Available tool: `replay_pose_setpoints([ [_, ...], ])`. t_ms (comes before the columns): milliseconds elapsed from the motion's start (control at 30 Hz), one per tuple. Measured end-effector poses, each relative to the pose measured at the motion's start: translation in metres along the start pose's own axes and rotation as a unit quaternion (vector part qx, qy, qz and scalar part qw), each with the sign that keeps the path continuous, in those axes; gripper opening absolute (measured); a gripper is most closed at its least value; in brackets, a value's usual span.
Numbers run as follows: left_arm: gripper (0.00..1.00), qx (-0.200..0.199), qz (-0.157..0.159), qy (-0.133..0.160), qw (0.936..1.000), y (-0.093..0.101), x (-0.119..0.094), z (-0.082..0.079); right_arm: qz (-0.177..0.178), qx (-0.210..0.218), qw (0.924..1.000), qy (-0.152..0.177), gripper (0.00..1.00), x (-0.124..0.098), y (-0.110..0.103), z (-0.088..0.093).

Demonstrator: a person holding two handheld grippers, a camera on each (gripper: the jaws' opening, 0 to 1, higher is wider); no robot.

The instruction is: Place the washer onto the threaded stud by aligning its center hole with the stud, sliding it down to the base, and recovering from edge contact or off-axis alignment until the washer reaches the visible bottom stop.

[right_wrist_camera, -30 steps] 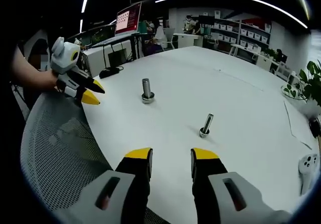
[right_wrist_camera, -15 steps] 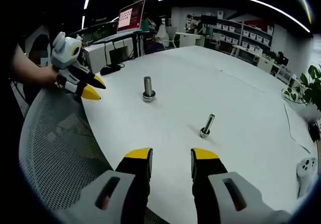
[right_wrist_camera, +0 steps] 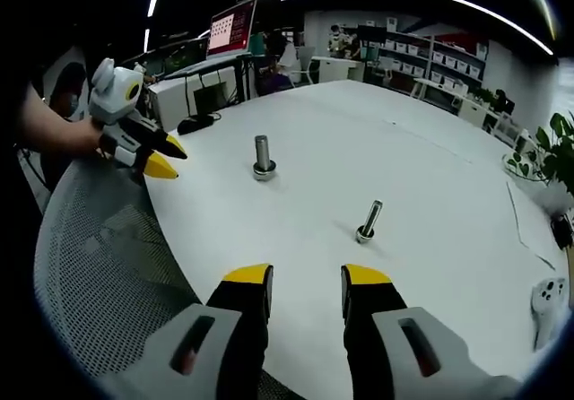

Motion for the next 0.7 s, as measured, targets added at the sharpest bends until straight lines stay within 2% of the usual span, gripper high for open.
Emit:
replay_pose_setpoints([
  [700,0.31,0.002,-0.001,-0.006,1.0,0.0,0.0007,-0.0001,0.006,0.002,1.0,0.001,0.33,-0.0004,0.0021,-0.0001],
])
Point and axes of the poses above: the point that each gripper's makers call its tool centre point, and the gripper's own axes: x roughly forward along the fingers, y roughly to its right, z roughly out of its underside, the point moved 6 cm from there along -x, roughly backward along the fingers, and after that the axes turned 10 degrees about -y, right-handed, at the moved point
